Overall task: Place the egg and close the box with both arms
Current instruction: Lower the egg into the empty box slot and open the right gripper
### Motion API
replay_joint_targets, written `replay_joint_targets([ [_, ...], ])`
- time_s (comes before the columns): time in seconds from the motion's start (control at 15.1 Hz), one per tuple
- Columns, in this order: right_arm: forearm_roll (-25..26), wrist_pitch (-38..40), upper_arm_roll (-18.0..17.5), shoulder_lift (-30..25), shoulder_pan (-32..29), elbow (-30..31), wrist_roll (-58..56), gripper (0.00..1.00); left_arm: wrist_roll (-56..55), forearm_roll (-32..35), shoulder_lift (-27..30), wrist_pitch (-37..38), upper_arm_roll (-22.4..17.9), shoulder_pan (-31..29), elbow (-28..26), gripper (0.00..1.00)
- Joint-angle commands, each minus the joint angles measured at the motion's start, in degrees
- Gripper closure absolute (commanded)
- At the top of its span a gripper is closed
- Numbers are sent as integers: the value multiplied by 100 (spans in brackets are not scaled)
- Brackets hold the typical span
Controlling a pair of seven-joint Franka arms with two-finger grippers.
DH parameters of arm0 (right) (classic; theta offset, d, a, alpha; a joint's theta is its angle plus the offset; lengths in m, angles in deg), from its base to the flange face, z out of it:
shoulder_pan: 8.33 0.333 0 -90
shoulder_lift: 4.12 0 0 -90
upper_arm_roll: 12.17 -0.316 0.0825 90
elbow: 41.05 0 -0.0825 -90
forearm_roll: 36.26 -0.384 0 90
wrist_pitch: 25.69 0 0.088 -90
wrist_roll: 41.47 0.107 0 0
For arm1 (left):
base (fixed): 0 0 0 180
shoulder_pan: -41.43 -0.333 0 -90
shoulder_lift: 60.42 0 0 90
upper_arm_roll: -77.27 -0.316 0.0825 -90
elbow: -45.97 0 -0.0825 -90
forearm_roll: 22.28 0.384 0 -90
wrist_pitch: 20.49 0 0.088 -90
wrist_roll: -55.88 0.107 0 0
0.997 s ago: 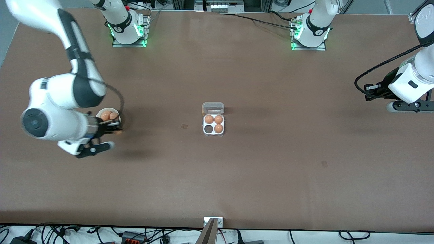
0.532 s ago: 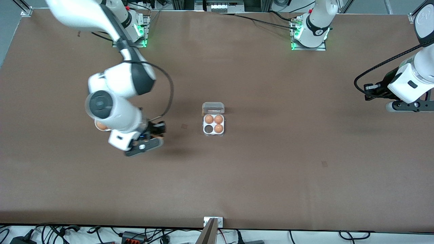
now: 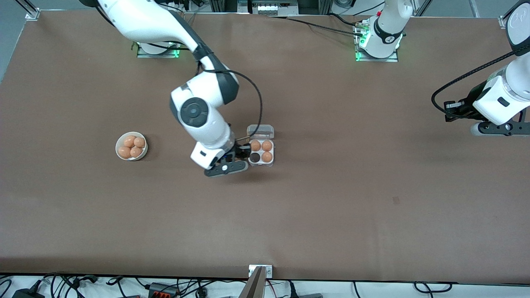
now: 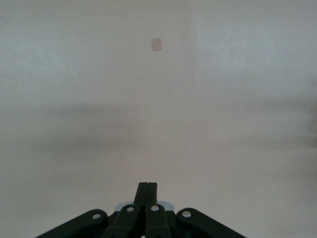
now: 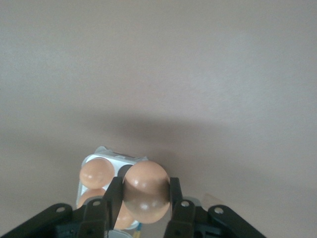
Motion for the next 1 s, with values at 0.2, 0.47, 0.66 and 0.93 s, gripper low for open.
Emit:
replay_joint_targets([
  [0.2,10,-635,49,433,267,-155,415,100,139,-83,-388,670,15,53,622,100],
  [0.47,36,-768,49,591,346,-155,407,100,131,-91,-477,742,15,88,711,100],
  [0.66,54,-768,57,662,425,-146,407,100,130,-83,-486,785,15,176,711,100],
  [0.93,238,-751,75,689,452,-102,398,100,148,-83,-486,795,15,220,711,100],
])
